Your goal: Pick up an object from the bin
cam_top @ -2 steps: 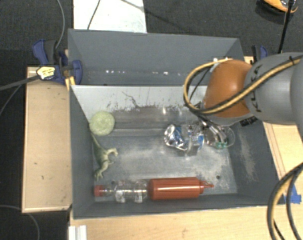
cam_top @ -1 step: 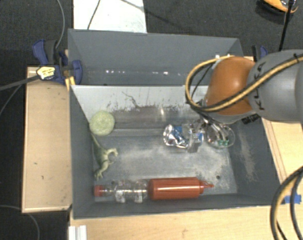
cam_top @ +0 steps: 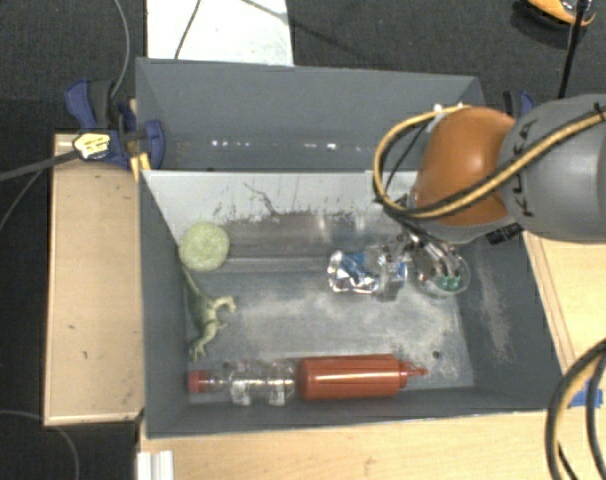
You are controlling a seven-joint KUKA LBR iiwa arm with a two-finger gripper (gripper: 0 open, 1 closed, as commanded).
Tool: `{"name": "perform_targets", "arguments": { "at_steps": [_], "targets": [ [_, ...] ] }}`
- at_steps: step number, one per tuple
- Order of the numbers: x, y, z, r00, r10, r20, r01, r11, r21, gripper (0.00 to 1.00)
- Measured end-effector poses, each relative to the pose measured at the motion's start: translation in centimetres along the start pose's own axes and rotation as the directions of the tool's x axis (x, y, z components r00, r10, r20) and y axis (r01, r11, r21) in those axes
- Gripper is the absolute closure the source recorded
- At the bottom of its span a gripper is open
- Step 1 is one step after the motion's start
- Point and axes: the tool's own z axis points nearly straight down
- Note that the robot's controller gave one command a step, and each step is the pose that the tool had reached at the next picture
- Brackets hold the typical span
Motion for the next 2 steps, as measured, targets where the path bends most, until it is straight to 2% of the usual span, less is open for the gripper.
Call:
{"name": "perform_targets", "arguments": {
  "at_steps": [2],
  "targets": [
    [0.1, 0.0, -2.4, 1.000, -0.001, -0.004, 0.001, 1.000, 0.000, 1.00]
  ]
}}
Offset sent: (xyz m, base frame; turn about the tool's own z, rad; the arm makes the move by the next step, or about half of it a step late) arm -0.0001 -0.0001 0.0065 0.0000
